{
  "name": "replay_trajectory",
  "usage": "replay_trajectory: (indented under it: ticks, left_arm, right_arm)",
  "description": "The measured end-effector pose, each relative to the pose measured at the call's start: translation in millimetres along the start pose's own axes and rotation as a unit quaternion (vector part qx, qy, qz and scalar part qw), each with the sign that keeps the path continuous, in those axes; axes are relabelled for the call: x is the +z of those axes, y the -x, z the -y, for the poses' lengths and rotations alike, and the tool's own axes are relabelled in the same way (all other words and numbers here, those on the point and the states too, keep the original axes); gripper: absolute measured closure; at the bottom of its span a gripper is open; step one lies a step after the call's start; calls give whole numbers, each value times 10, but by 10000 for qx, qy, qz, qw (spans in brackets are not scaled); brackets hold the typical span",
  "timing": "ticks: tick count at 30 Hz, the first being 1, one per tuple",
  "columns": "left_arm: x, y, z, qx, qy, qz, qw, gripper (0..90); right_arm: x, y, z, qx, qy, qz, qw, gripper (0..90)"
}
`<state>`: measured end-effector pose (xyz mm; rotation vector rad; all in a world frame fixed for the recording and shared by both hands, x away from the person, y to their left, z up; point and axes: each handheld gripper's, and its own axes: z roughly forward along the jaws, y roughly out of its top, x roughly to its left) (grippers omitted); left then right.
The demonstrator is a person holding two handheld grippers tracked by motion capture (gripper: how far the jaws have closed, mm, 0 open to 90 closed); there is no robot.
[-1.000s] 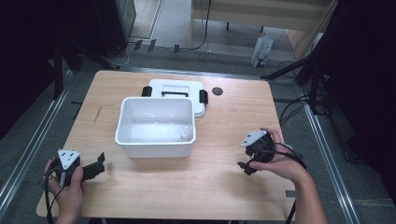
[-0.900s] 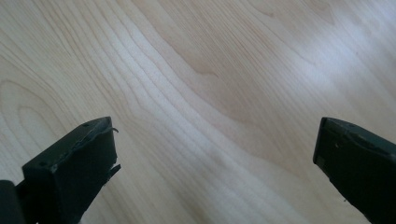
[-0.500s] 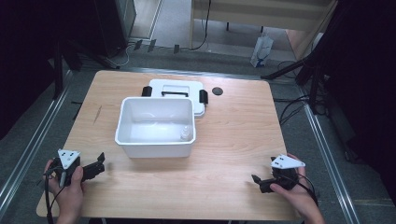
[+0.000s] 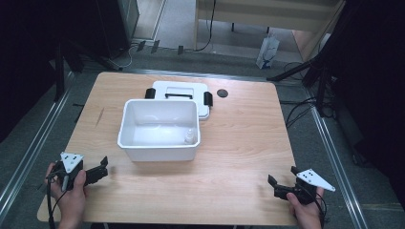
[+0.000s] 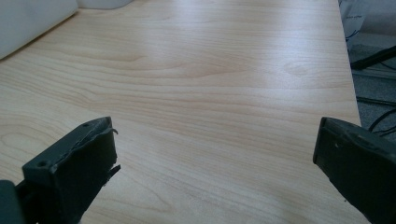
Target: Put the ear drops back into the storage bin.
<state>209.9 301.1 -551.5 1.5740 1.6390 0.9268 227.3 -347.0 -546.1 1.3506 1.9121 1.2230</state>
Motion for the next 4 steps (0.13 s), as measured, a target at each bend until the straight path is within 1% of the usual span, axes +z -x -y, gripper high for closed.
replay_trajectory:
  ticks: [2, 4]
  left_arm:
    - [-1, 2, 0, 7, -1, -11, 10000, 4]
    - [-1, 3, 1, 11, 2, -6, 10000, 4]
  right_arm:
    - [-3, 9, 1, 53, 14, -1, 10000, 0]
    - [-2, 9, 1, 41, 3, -12, 10000, 0]
